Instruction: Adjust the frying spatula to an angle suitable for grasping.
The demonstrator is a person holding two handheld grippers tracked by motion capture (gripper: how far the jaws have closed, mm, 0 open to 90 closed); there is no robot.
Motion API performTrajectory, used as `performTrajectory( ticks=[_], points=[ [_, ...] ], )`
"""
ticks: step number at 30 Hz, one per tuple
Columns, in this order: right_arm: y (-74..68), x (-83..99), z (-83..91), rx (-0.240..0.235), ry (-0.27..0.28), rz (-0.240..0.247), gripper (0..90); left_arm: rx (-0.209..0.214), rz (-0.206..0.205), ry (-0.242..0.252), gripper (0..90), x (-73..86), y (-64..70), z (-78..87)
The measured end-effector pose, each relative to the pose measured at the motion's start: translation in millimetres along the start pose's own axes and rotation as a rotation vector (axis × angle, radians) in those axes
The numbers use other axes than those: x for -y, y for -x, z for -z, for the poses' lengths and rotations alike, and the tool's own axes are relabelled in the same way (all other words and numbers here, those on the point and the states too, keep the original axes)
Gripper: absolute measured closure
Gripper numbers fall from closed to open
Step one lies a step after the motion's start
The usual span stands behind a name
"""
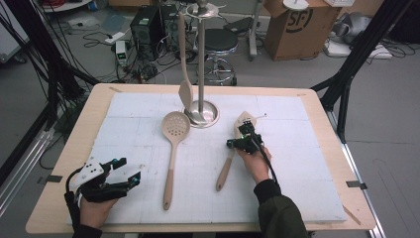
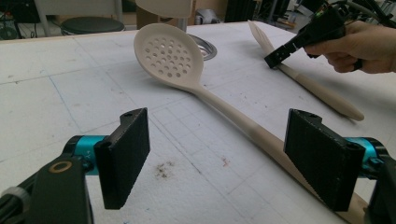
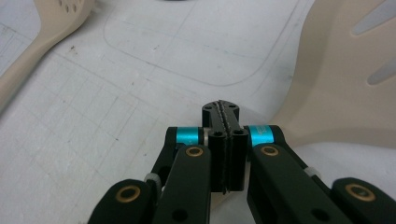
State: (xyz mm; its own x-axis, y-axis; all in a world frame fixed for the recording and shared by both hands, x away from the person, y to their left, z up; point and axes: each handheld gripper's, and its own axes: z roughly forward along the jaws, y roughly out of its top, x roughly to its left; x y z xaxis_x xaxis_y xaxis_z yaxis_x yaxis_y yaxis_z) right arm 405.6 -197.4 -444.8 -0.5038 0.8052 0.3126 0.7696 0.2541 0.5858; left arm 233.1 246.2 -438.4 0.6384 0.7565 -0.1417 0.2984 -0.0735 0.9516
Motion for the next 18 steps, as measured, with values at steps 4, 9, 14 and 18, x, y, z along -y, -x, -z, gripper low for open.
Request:
performTrajectory(
  ticks=[4, 9, 14, 18],
  points=[
    [3.9, 4.5, 3.9, -0.009, 0.01, -0.016, 90.0, -0.001, -0.003, 0.0, 23.2, 0.2, 0.2, -0.6],
    [7.7, 11.1, 7.5, -0.024, 0.034, -0.033, 90.0, -0.002, -0.003, 0.005, 23.3, -1.0, 1.3, -1.1],
    [7.5, 11.2, 7.4, -0.017, 0.035, -0.03, 90.0, -0.006, -0.002, 0.009, 23.2, -1.5, 0.4, -0.6],
    [7.3, 11.2, 7.5, -0.018, 0.031, -0.028, 90.0, -0.011, 0.003, 0.004, 23.2, 0.0, -0.3, -0.6]
  ],
)
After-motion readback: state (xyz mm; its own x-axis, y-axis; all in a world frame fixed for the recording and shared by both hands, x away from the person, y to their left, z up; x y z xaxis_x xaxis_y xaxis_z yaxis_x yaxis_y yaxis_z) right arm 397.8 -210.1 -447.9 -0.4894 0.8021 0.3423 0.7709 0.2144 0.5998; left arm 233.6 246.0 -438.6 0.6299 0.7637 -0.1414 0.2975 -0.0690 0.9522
